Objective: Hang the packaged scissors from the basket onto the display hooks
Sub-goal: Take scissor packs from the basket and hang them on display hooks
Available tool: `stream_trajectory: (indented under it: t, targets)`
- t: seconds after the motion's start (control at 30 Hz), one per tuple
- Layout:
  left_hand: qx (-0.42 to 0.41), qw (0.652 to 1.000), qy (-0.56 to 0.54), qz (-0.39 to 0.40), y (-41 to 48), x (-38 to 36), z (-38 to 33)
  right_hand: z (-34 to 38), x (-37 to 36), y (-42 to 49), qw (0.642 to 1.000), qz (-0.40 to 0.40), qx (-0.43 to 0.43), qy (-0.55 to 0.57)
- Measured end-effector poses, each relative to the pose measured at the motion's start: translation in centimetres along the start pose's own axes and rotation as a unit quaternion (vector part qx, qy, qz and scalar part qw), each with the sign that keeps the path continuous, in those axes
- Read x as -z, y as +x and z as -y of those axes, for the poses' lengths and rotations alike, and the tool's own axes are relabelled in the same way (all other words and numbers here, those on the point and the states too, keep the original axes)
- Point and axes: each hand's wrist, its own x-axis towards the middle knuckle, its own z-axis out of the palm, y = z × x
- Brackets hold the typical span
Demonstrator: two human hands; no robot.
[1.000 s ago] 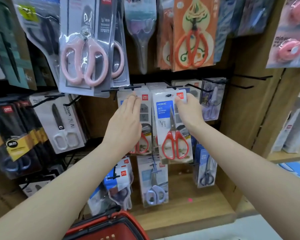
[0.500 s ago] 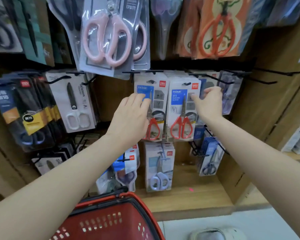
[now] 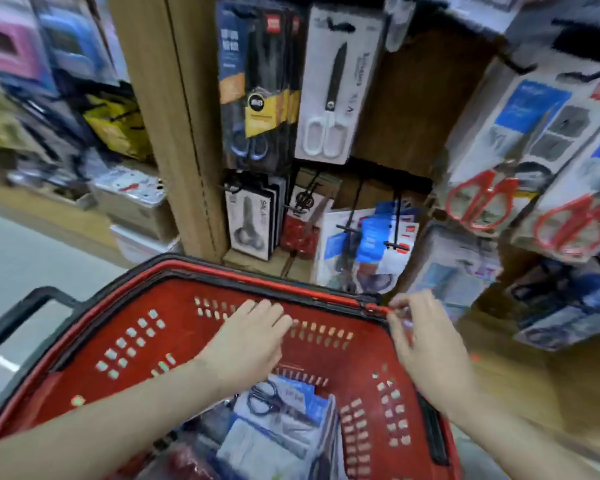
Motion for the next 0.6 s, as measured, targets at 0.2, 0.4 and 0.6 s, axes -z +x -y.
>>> stream_trajectory:
  t: [0.2,0.4,0.6]
  targets:
    - [0.087,0.978,-0.088,0.165,-9.6,-6.5,2.4,3.8,-9.9,-4.5,0.969,0.243,0.018,0.049]
    - [0.101,0.914,-0.229,0.318,-14.4,-9.1,3.0,4.3,-17.9,-9.1,0.857,0.505,-0.05,0.093]
    - [0.035,0.895,-0.246,0.371,-15.4,-10.3,3.4,5.4,-20.8,-13.3,0.758,0.642,-0.018,0.116]
